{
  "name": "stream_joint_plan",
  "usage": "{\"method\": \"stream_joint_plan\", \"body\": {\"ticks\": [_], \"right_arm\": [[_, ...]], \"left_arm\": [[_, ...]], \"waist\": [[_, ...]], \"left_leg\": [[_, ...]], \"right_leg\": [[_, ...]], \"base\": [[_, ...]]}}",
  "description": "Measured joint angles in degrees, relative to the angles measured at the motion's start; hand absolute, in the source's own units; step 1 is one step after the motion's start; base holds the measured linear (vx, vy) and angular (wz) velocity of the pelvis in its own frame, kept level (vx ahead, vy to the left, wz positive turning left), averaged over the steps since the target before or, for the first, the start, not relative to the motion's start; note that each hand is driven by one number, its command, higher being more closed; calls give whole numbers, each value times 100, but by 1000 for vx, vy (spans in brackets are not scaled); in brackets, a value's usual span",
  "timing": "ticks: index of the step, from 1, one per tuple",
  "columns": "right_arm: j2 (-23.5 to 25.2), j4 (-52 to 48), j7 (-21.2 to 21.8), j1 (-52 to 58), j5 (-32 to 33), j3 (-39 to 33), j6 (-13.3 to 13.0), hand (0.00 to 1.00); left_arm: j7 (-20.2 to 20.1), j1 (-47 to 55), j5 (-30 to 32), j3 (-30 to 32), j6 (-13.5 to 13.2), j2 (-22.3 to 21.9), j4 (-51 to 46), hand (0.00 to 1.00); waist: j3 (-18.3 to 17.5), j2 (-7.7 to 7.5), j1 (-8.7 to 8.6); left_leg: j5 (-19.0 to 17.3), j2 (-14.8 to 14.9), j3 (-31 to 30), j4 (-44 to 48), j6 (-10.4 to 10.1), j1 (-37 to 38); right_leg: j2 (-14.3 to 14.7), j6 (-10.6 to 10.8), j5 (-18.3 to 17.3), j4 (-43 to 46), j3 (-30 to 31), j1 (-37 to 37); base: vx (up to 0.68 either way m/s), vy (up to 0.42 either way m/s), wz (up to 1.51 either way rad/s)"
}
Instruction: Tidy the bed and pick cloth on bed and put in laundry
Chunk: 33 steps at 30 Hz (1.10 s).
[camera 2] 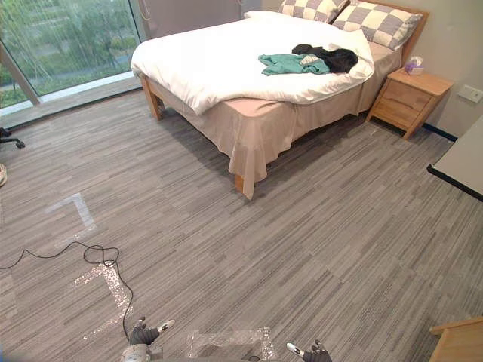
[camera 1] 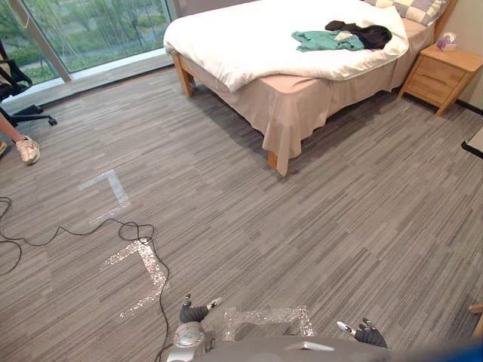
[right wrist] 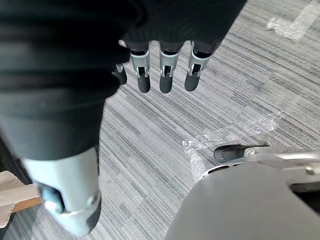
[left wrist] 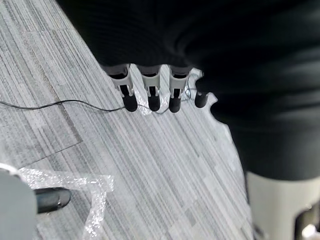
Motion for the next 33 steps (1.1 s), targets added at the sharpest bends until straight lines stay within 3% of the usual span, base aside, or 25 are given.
{"method": "stream_joint_plan", "body": {"ticks": [5,13,16,18,20,23,25,27,28,29,30,31,33], "right_arm": [[7,1,22,-18,2,64,-51,0],[32,-2,5,-28,29,60,-49,0],[31,-56,-52,-31,92,56,-56,0],[98,-203,-162,-43,552,61,-84,0],[140,-194,-219,-49,1070,20,-113,0],[273,-180,-173,63,1506,-154,-128,0],[278,-219,-94,42,1549,-295,-180,0],[276,-345,-75,25,1550,-322,-191,0],[291,-365,-81,-21,1542,-320,-189,0],[357,-342,-97,3,1503,-326,-187,0],[360,-309,-100,-10,1487,-353,-183,0],[300,-295,-110,-76,1471,-392,-203,0],[358,-281,-103,-55,1474,-569,-182,0]], "left_arm": [[-132,26,22,4,-469,21,89,0],[-458,25,217,-55,-651,26,92,0],[-579,10,102,-153,-798,48,78,0],[-603,-21,2,-314,-891,177,44,0],[-557,-38,-57,-413,-930,284,41,0],[-375,-107,11,-500,-897,333,9,0],[-237,-163,68,-501,-763,283,64,0],[-102,-291,241,-517,-616,221,94,0],[-64,-352,365,-524,-576,233,92,0],[-62,-381,405,-514,-565,305,93,0],[-50,-363,411,-505,-543,332,109,0],[-20,-446,481,-539,-499,289,89,0],[31,-454,587,-703,-474,200,54,0]], "waist": [[21,-42,4],[38,-81,-3],[106,-92,12],[247,-151,8],[372,-222,-42],[401,-264,-95],[481,-154,-239],[597,-46,-306],[699,-63,-335],[778,-176,-332],[824,-194,-323],[982,-55,-355],[996,-65,-398]], "left_leg": [[0,1,1,1,0,8],[-10,0,26,23,-5,16],[-108,40,184,141,17,-32],[-347,22,361,446,47,-258],[-369,20,510,533,104,-254],[-588,139,628,722,-28,-130],[-757,474,634,877,-152,-123],[-853,864,634,900,-328,-105],[-910,1046,642,868,-474,-2],[-964,1104,698,786,-672,218],[-977,1167,767,742,-739,377],[-837,1334,830,783,-703,542],[-354,1321,945,766,-882,835]], "right_leg": [[6,1,1,1,0,-5],[7,-2,0,6,43,-15],[-19,-87,-402,796,183,-470],[-227,196,-978,2699,226,-1455],[-416,247,-1071,3891,105,-2124],[-762,183,-1230,3874,-141,-2324],[-684,179,-1216,3385,-182,-2369],[-593,198,-895,2869,-213,-2626],[-592,253,-439,2282,-140,-2737],[-685,415,242,1720,-123,-2658],[-651,209,522,1815,-246,-2613],[-529,20,13,2454,-288,-2719],[-653,-198,-788,3586,-280,-2946]], "base": [[10,-34,-1],[-38,-35,-3],[-52,-14,-22],[-89,-22,-44],[-70,-15,-38],[99,-35,-36],[226,-171,-16],[262,-232,-8],[379,-311,-9],[401,-324,-14],[494,-372,-16],[397,-299,-14],[408,-336,-4]]}}
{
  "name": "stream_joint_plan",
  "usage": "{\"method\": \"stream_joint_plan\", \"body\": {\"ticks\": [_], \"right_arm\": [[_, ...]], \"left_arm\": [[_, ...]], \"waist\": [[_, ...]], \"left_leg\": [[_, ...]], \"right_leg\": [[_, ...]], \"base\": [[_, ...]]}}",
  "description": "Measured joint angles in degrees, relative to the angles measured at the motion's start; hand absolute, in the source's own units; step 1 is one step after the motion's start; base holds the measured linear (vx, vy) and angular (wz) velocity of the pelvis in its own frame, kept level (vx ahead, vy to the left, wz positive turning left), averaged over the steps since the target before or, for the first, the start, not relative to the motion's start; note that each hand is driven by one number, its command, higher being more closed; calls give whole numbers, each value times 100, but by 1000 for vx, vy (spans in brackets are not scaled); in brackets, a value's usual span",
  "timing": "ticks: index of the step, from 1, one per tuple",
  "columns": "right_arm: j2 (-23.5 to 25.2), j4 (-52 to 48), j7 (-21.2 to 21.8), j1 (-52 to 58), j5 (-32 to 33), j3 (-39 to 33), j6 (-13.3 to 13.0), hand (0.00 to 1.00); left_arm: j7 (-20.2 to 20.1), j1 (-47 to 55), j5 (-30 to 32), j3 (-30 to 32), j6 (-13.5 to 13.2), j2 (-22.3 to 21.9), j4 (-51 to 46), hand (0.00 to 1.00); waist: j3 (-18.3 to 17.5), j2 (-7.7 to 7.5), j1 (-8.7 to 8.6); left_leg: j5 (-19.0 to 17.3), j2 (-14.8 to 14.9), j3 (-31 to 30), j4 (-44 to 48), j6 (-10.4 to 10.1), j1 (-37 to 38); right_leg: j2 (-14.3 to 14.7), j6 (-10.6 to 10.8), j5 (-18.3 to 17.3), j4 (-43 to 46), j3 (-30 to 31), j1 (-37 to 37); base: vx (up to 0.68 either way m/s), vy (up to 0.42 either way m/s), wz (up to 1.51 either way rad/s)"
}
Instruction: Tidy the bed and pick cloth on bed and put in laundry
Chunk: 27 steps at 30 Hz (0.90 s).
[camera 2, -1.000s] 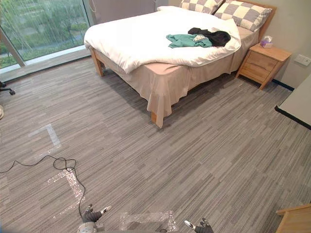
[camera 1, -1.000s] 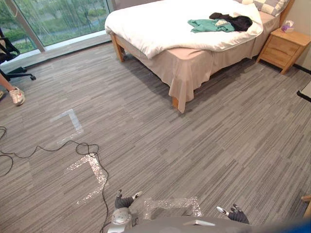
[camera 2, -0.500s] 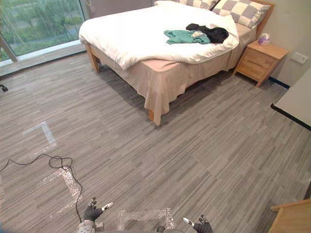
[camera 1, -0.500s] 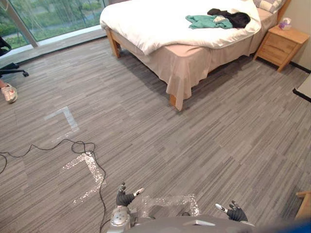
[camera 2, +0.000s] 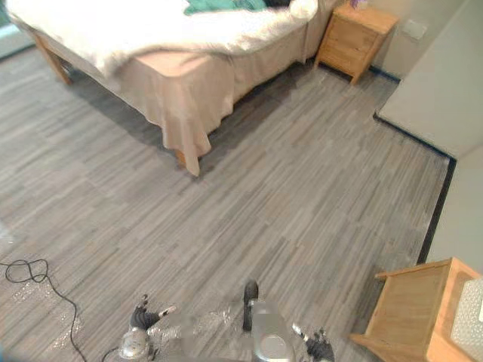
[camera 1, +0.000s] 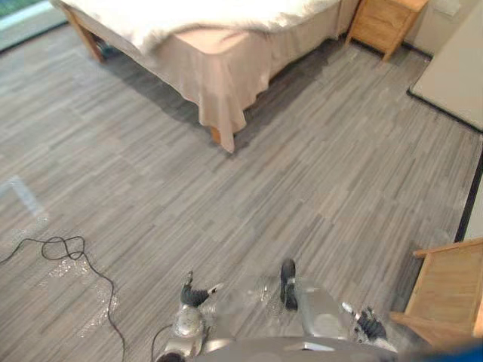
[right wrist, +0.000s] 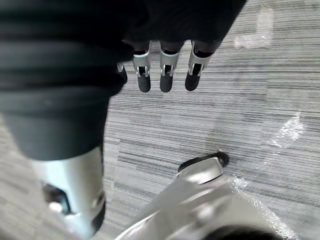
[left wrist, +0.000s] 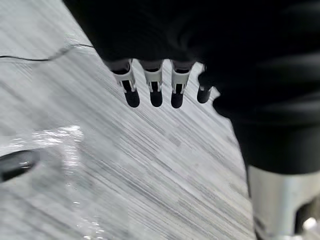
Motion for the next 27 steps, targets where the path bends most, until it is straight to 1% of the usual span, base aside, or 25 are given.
{"method": "stream_joint_plan", "body": {"ticks": [1,2,3,4,5,6,7,8,9,10,12,13,14,15,16,17,18,19,20,21,22,23,25,26,27], "right_arm": [[0,-6,11,15,-6,-32,1,0],[-11,-5,21,13,-15,-56,4,0],[-39,-3,26,14,-168,-161,25,0],[-87,-4,18,14,-295,-159,44,0],[-137,-14,-23,9,-410,-136,78,0],[-175,-10,-110,2,-543,-120,129,0],[-192,6,-112,2,-583,-114,140,0],[-200,41,-112,-14,-676,-98,141,0],[-239,84,-112,-17,-767,0,121,0],[-280,90,-105,-10,-797,72,115,0],[-317,-73,-88,-81,-893,123,119,0],[-290,-130,-86,-116,-904,122,129,0],[-207,-197,-81,-145,-909,113,135,0],[-171,-259,-73,-156,-934,111,138,0],[-156,-431,-28,-74,-999,74,127,0],[-116,-475,-17,-45,-1018,57,142,0],[-83,-467,6,-13,-1041,111,124,0],[11,-526,43,-38,-1182,160,89,0],[141,-577,61,-33,-1246,181,49,0],[189,-574,68,-39,-1262,210,48,0],[210,-542,75,-41,-1388,229,67,0],[188,-488,71,-38,-1490,238,77,0],[170,-438,59,-40,-1585,226,87,0],[141,-357,17,-49,-1665,174,112,0],[137,-341,-11,-46,-1688,89,124,0]], "left_arm": [[33,15,-12,8,11,-70,-6,0],[40,23,-16,20,21,-105,-9,0],[83,54,-23,29,26,-199,-18,0],[102,80,-22,32,23,-252,-38,0],[102,146,-26,73,-14,-289,-163,0],[106,233,-23,163,-171,-326,-324,0],[113,279,-24,233,-270,-352,-405,0],[113,396,-23,282,-428,-339,-653,0],[93,480,-31,321,-541,-328,-898,0],[81,497,-47,318,-576,-332,-1002,0],[-38,536,-239,365,-680,-341,-1272,0],[-75,533,-258,451,-713,-351,-1328,0],[-160,477,-325,540,-756,-313,-1358,0],[-173,460,-392,540,-755,-297,-1356,0],[-216,499,-487,500,-755,-329,-1357,0],[-252,450,-547,459,-710,-312,-1291,0],[-252,400,-628,479,-669,-341,-1287,0],[-252,384,-711,562,-613,-402,-1338,0],[-250,389,-756,549,-547,-416,-1323,0],[-248,389,-800,519,-500,-424,-1308,0],[-234,383,-925,421,-409,-447,-1258,0],[-232,424,-953,423,-355,-480,-1217,0],[-230,453,-987,429,-341,-467,-1155,0],[-230,516,-1107,413,-253,-392,-1065,0],[-238,559,-1113,385,-243,-343,-1074,0]], "waist": [[-52,16,-88],[-82,52,-98],[-174,189,-128],[-205,246,-128],[-225,302,-128],[-220,326,-123],[-214,320,-95],[-218,336,-62],[-192,264,62],[-194,262,135],[-199,277,402],[-179,244,458],[-134,121,536],[-148,98,547],[-289,271,522],[-407,163,452],[-483,51,360],[-531,1,472],[-531,-87,537],[-527,-153,533],[-539,-154,493],[-629,-82,534],[-718,-55,548],[-878,-122,515],[-921,-153,529]], "left_leg": [[222,28,-30,53,-21,115],[272,79,-68,138,4,123],[366,277,-260,667,102,-68],[485,417,-466,1281,209,-334],[759,584,-728,2084,249,-718],[1062,740,-1130,3526,173,-1380],[853,733,-1301,4329,169,-1758],[376,551,-1481,5580,202,-2387],[13,231,-1487,6089,255,-2825],[-134,80,-1436,6149,305,-3022],[-595,-346,-1056,5698,553,-3791],[-673,-435,-870,5389,680,-3925],[-659,-673,-473,4393,891,-4038],[-470,-802,-238,3663,1040,-4033],[672,-921,220,2040,1425,-3967],[824,-1054,636,1656,2301,-3833],[820,-1205,645,1520,2423,-3802],[783,-1318,681,1192,2354,-3648],[778,-1444,801,1038,2333,-3496],[769,-1529,915,1031,2324,-3421],[658,-1595,1206,1050,2257,-3264],[472,-1602,1347,969,2158,-3102],[301,-1658,1334,803,2075,-2959],[132,-1867,1202,528,2034,-2733],[93,-1974,1105,424,1986,-2587]], "right_leg": [[-8,-18,-399,310,-8,31],[14,7,-537,336,-15,71],[163,13,-755,260,-34,207],[275,-54,-828,137,-37,371],[400,-114,-863,-75,-39,582],[574,-203,-857,-474,-14,972],[651,-357,-853,-676,5,1185],[730,-452,-826,-1091,64,1663],[741,-472,-797,-1420,220,2091],[736,-454,-752,-1562,272,2277],[703,-435,-741,-2004,504,2926],[646,-410,-755,-2042,554,3063],[457,-149,-898,-1983,562,3291],[390,-8,-974,-1923,529,3372],[510,262,-1129,-1765,461,3485],[384,483,-1298,-1540,474,3614],[291,531,-1238,-1414,467,3548],[192,439,-1280,-1578,382,3472],[75,447,-958,-2063,295,3573],[-3,498,-632,-2206,301,3639],[-103,609,-434,-2247,263,3848],[-81,597,-247,-2214,303,3908],[-72,573,-167,-2081,287,3884],[-188,575,-161,-1069,250,3577],[-300,706,-66,-201,169,3210]], "base": [[380,-322,3],[408,-316,4],[421,-308,-6],[418,-301,-12],[430,-278,-17],[451,-227,-12],[552,-215,-12],[560,-147,-29],[468,-86,-43],[484,-44,-76],[542,5,-79],[601,57,-70],[497,63,-54],[635,99,-41],[778,167,13],[756,182,46],[601,180,47],[438,227,18],[391,234,2],[396,269,28],[264,202,30],[252,196,26],[227,146,17],[263,124,42],[217,86,51]]}}
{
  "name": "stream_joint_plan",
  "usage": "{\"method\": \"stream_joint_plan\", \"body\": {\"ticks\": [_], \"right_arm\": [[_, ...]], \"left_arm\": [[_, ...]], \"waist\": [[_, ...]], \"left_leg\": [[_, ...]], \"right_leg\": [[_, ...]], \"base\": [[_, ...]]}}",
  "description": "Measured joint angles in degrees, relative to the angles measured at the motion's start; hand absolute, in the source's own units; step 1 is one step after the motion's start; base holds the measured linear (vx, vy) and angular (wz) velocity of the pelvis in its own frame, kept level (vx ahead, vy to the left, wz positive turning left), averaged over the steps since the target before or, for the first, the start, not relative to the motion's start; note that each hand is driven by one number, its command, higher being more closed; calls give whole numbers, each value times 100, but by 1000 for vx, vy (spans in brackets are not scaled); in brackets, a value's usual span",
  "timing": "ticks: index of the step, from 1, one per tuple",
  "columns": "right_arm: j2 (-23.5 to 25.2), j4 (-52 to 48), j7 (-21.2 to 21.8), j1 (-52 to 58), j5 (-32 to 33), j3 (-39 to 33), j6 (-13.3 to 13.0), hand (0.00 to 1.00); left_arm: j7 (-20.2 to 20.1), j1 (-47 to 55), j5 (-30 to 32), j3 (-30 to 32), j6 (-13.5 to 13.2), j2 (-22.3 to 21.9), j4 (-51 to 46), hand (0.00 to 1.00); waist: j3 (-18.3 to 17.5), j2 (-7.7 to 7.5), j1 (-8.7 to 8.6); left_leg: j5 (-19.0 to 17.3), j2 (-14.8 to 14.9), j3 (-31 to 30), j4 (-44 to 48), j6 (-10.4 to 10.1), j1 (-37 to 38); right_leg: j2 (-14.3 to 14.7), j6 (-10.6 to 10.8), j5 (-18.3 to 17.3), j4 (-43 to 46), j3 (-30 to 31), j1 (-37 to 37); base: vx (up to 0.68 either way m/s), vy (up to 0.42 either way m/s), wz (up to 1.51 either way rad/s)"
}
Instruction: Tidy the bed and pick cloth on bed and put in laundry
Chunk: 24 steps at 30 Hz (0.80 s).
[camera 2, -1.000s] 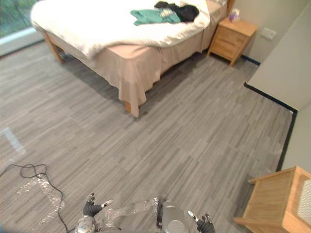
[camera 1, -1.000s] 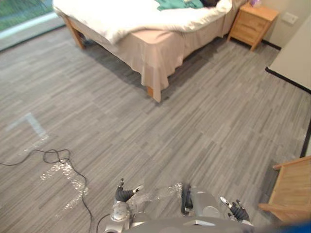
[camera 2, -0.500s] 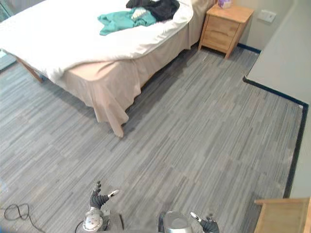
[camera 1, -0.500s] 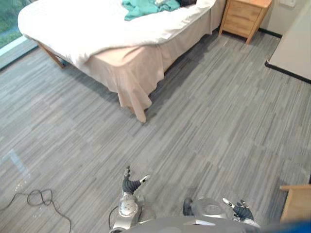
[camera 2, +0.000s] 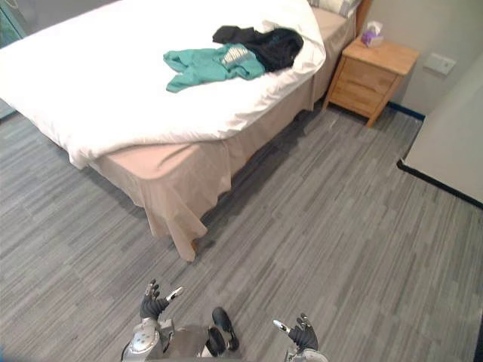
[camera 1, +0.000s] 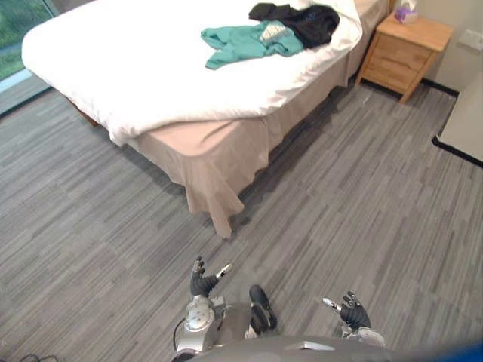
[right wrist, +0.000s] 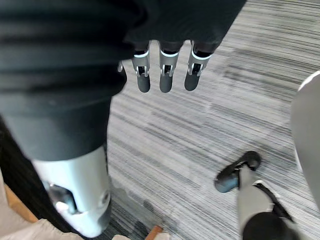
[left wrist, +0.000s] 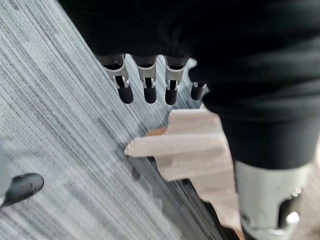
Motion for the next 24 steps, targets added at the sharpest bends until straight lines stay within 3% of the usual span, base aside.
{"method": "stream_joint_plan", "body": {"ticks": [2,3,5,8,10,12,14,15,16,17,20,24], "right_arm": [[-32,-3,-89,25,12,-20,-1,0],[-84,-10,-114,37,12,-18,4,0],[-209,-112,-136,73,9,43,4,0],[-286,-132,-139,125,19,142,17,0],[-273,-139,-138,149,122,167,44,0],[-262,-137,-137,200,137,199,70,0],[-248,-128,-124,271,192,265,70,0],[-231,-124,-120,272,234,282,70,0],[-194,-116,-109,286,242,328,68,0],[-237,-104,-68,272,255,383,56,0],[-474,-36,-68,126,254,419,5,0],[-530,247,-83,-39,252,463,125,0]], "left_arm": [[-39,47,2,-157,-1,147,4,0],[-87,65,22,-211,0,201,26,0],[-155,83,15,-376,-15,284,125,0],[-256,-13,-41,-522,-14,413,129,0],[-391,-141,-43,-550,-8,465,131,0],[-545,-183,-42,-572,-9,444,131,0],[-727,-98,-41,-553,-11,403,138,0],[-770,-66,-40,-535,-18,397,140,0],[-830,13,-41,-460,-57,392,140,0],[-875,0,-49,-305,-108,326,226,0],[-919,39,-155,-143,-257,-21,267,0],[-1095,-51,-247,-136,-414,-45,633,0]], "waist": [[-30,-77,-45],[-28,-86,-133],[64,52,-149],[136,109,-284],[147,92,-329],[149,98,-330],[193,46,-316],[206,22,-306],[156,-82,-297],[168,-82,-318],[193,282,-305],[179,334,-316]], "left_leg": [[-127,-203,-363,-135,-26,289],[-185,-255,-563,-190,-103,490],[-176,-247,-832,-248,-125,895],[-229,-206,-1526,-408,-214,1370],[-351,-128,-2048,-433,-380,1452],[-415,-11,-2480,-422,-473,1512],[-536,133,-2890,-308,-677,1699],[-593,167,-2918,-265,-769,1757],[-715,202,-2897,-148,-964,1782],[-871,352,-2821,-77,-1097,1850],[-780,796,-2655,-248,-1312,1947],[-377,1087,-2597,-199,-1445,1937]], "right_leg": [[-241,192,565,1790,14,-735],[-352,166,258,2554,-3,-1168],[-384,241,-266,2850,-80,-1630],[-347,160,-724,1884,-172,-2108],[-251,157,-712,955,-131,-2358],[-129,106,-429,-12,128,-2551],[-5,-10,156,-836,454,-2584],[12,-32,306,-981,482,-2558],[2,-66,731,-1285,478,-2514],[38,-207,975,-1306,381,-2445],[384,-450,738,-1350,109,-2333],[631,-603,684,-1816,-157,-1909]], "base": [[274,75,72],[319,61,90],[341,54,79],[323,-14,110],[217,-95,140],[305,-175,113],[471,-268,100],[414,-265,82],[406,-290,72],[405,-302,63],[379,-291,30],[265,-246,21]]}}
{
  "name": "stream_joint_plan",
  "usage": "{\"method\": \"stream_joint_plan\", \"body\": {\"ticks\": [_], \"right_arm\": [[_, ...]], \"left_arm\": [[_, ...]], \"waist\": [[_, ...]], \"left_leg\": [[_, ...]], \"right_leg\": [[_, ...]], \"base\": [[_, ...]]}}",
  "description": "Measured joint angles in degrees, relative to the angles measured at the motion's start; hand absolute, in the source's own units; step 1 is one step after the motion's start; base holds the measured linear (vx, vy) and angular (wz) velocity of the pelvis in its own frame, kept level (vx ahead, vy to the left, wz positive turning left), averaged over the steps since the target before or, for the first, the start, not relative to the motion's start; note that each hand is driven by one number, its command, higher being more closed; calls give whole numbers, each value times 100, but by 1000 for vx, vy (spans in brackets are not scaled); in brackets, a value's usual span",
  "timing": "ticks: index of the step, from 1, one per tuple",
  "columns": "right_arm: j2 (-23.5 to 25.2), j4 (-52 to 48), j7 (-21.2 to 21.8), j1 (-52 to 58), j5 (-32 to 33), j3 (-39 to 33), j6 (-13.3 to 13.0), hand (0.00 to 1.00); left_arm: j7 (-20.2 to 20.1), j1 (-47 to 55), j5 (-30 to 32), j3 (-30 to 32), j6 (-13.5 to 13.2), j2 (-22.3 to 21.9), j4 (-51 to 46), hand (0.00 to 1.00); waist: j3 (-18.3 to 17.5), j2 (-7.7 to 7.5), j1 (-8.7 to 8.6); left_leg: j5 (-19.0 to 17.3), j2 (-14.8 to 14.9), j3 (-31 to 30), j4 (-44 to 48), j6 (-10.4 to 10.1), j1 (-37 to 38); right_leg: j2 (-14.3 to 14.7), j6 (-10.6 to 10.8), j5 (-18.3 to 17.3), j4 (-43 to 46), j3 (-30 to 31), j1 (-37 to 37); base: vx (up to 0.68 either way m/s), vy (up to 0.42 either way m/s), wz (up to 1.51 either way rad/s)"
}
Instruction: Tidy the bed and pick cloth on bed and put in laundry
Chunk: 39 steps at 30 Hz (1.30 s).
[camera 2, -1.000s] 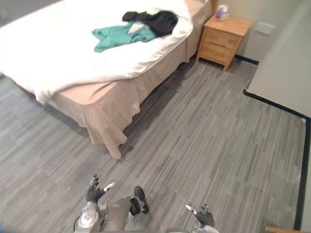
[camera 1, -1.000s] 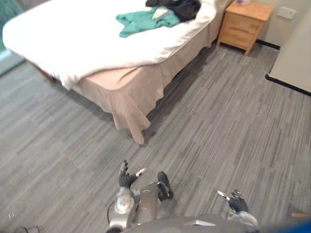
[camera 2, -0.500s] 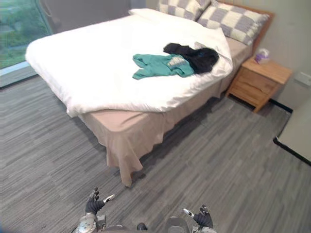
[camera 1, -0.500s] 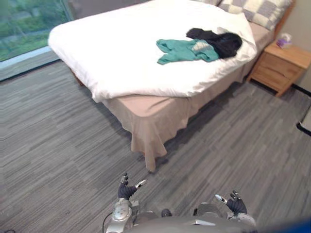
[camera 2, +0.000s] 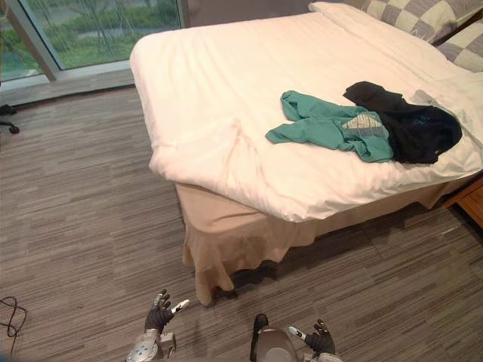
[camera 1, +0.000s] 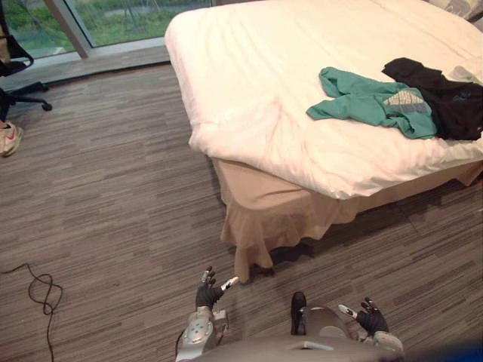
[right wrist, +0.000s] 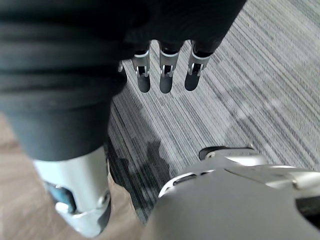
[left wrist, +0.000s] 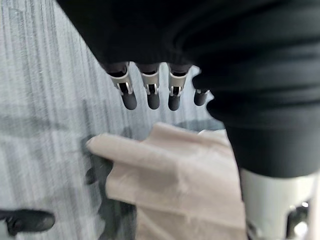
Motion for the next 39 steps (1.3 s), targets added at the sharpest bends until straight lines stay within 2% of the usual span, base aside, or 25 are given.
{"method": "stream_joint_plan", "body": {"ticks": [3,4,5,6,8,9,11,13,16,19,22,24,25,27,28,32,33,34,36,37,39], "right_arm": [[-3,117,-2,5,-30,24,182,0],[-4,125,-4,1,-31,25,199,0],[-30,161,-5,-8,-30,14,214,0],[-75,210,-4,-14,-26,16,216,0],[-146,213,-4,-12,-13,9,224,0],[-146,206,-6,-2,-12,9,244,0],[-99,205,-12,1,67,-55,248,0],[7,207,-8,15,113,-107,248,0],[88,197,-4,69,116,-267,246,0],[115,189,10,80,117,-354,243,0],[119,186,15,79,115,-467,246,0],[127,177,15,90,112,-467,246,0],[130,159,15,106,112,-467,248,0],[135,54,24,181,121,-463,252,0],[134,11,34,212,124,-463,254,0],[148,-343,148,523,252,-425,319,0],[149,-392,158,576,287,-408,335,0],[139,-456,160,627,326,-314,414,0],[132,-540,177,665,325,-202,455,0],[111,-659,227,810,336,-166,448,0],[101,-681,237,833,327,-76,435,0]], "left_arm": [[-58,-35,-11,-13,-88,16,83,0],[-68,-34,-12,-22,-98,23,85,0],[-138,-42,-14,-39,-110,33,77,0],[-182,-38,-13,-38,-127,40,78,0],[-199,-26,-19,-33,-136,48,99,0],[-198,-13,-35,-32,-137,70,100,0],[-198,-14,-186,-31,-136,195,100,0],[-192,1,-236,-30,-136,301,137,0],[-177,61,-279,7,-157,347,257,0],[-150,133,-603,25,-298,310,261,0],[-170,163,-1364,115,-567,198,261,0],[-280,171,-2076,423,-770,181,197,0],[-307,180,-2238,505,-813,186,135,0],[-577,384,-2745,945,-1016,196,-415,0],[-626,415,-2768,1039,-1078,206,-605,0],[-804,717,-3234,1598,-1602,301,-2095,0],[-402,715,-2771,1739,-1435,335,-2259,0],[-207,669,-2533,1842,-1363,496,-2271,0],[-157,635,-2473,1973,-1370,628,-2276,0],[-174,420,-2385,2257,-1534,840,-2418,0],[-226,251,-2361,2376,-1674,1044,-2753,0]], "waist": [[24,-62,33],[43,-103,38],[38,-87,24],[13,-39,69],[-1,101,112],[-47,123,129],[-50,69,139],[16,-46,162],[5,-64,162],[-7,-24,159],[11,28,161],[7,22,160],[8,19,166],[6,16,183],[6,15,186],[-28,-28,302],[-54,-36,318],[-124,-35,319],[-185,-43,292],[-294,-32,278],[-315,-42,276]], "left_leg": [[147,-21,273,592,5,-157],[64,-22,311,641,33,-179],[-208,-6,555,454,60,-223],[-144,5,653,157,34,-330],[273,136,750,26,7,-572],[265,135,747,-12,-4,-576],[144,101,723,-248,60,-580],[138,85,733,-238,69,-573],[135,87,731,-279,63,-451],[138,91,736,-334,55,-353],[157,107,734,-356,19,-305],[214,126,718,-436,-29,-285],[227,130,709,-443,-28,-291],[242,150,699,-451,-21,-294],[243,152,699,-458,-20,-296],[311,157,685,-562,-10,-295],[312,162,693,-569,-9,-296],[313,181,749,-587,-11,-301],[316,234,956,-584,-16,-297],[318,321,1344,-562,-56,-280],[307,352,1519,-525,-85,-244]], "right_leg": [[-73,-35,29,-468,-39,517],[-99,-47,42,-535,-35,572],[-135,-27,114,-769,-33,746],[-150,26,175,-874,-37,786],[-77,119,266,-1006,-29,800],[-66,150,345,-1113,-26,816],[-23,196,610,-1582,-56,936],[-37,194,657,-1597,-68,950],[-39,198,655,-1620,-158,1053],[-31,199,655,-1623,-170,1115],[-20,199,654,-1624,-194,1147],[-6,199,653,-1624,-279,1149],[-6,199,653,-1624,-307,1150],[6,187,643,-1624,-349,1162],[7,186,641,-1624,-357,1163],[1,190,608,-1623,-464,1164],[1,197,601,-1623,-476,1164],[1,199,588,-1623,-507,1164],[2,202,572,-1623,-518,1164],[5,214,556,-1622,-496,1154],[16,217,554,-1621,-439,1154]], "base": [[144,-113,32],[70,-40,27],[29,-15,15],[0,4,8],[-7,51,-10],[25,91,2],[25,80,9],[-17,49,2],[-1,11,1],[0,0,0],[0,0,0],[-38,-39,5],[-45,-42,13],[-35,-27,7],[0,0,0],[-15,-7,9],[1,-1,9],[18,1,8],[39,3,4],[48,7,-4],[47,16,-15]]}}
